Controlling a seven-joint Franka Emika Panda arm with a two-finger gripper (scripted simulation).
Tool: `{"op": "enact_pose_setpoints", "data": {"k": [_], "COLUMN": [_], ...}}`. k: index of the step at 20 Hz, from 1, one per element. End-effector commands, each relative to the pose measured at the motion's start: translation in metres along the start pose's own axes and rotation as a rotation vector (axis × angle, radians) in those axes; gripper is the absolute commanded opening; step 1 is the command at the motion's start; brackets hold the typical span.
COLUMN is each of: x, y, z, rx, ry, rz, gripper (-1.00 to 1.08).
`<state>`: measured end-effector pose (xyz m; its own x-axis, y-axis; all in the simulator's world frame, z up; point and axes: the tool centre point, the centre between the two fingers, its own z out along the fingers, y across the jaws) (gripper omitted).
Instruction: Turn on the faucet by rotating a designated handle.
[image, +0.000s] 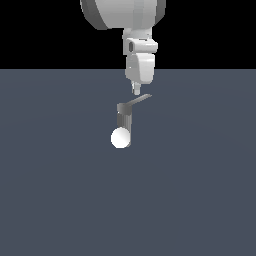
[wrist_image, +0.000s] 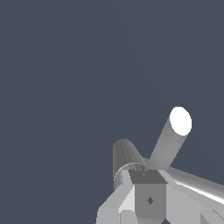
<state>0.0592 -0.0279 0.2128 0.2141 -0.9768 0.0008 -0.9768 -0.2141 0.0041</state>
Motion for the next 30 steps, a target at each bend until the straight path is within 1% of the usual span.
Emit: {"op": "enact_pose_setpoints", "data": {"k": [1, 6, 11, 23, 30], "x": [0.014, 0.035, 0.046, 0.044, 0.042], "y": [-0.007, -0.016, -0.020, -0.019, 0.001], "z": [0.010, 0.025, 0.033, 0.031, 0.031], "rx": [0.001, 0.003, 0.004, 0.004, 0.004], "ry": [0.001, 0.001, 0.000, -0.001, -0.001], "rz": [0.061, 0.151, 0.197, 0.188, 0.188], "gripper": [-1.00, -1.00, -1.00, -1.00, -1.00]}}
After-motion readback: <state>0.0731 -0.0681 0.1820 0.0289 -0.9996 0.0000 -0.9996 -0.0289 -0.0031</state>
